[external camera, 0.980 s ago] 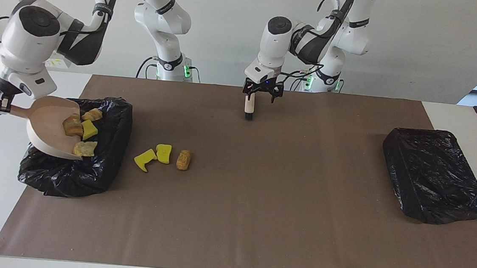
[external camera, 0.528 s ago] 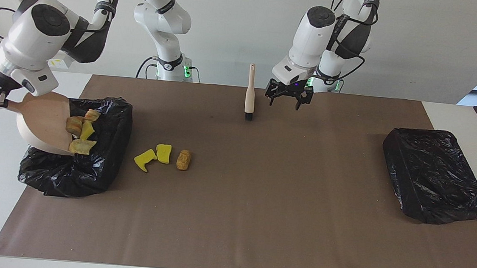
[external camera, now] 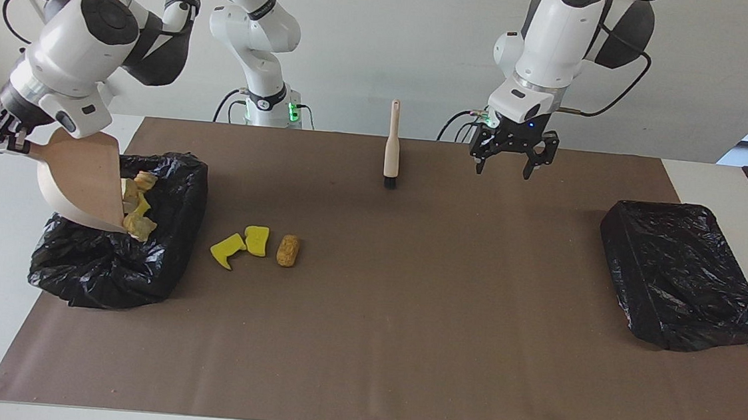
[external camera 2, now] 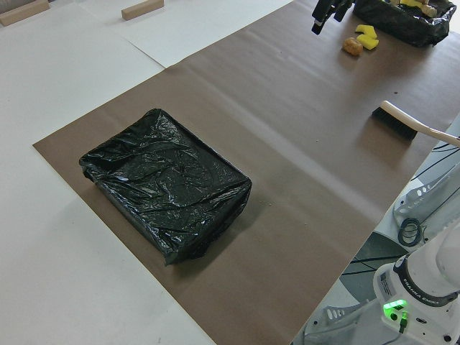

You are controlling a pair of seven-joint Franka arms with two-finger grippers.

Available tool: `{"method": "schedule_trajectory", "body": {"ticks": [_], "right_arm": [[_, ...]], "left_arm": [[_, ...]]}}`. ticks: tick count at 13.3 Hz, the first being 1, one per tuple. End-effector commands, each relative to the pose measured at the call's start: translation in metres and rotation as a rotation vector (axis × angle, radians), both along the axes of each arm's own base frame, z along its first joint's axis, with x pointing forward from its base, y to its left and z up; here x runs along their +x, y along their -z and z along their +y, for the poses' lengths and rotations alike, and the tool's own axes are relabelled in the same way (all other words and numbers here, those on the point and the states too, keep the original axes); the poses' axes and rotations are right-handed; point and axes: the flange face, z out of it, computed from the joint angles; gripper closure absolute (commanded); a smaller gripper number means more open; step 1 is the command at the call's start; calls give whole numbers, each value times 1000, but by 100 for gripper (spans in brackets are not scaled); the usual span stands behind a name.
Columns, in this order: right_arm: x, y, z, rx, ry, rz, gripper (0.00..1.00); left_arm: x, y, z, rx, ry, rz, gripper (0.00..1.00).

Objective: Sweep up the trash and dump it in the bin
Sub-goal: 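Move the left gripper toward the other bag while the right gripper lifts the dustpan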

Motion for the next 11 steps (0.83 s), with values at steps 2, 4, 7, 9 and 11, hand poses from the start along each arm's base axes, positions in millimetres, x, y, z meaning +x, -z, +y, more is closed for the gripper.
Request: {"method": "schedule_trajectory", "body": {"ticks": [2,4,7,9,11], "right_arm": [[-11,-28,12,-21,32,-51,100],[-23,-52,13,27,127,-143,100],[-31,-52,41,116,259,-205,100],[-39,-48,67,210,369,-277,100],[-44,-36,83,351,499,-334,100]], "left_arm": [[12,-49,53,41,111,19,0],[12,-67,77,53,149,33,0],[16,-82,104,55,152,49,0],[16,-93,114,55,140,49,0],[22,-94,123,52,122,57,0]]}}
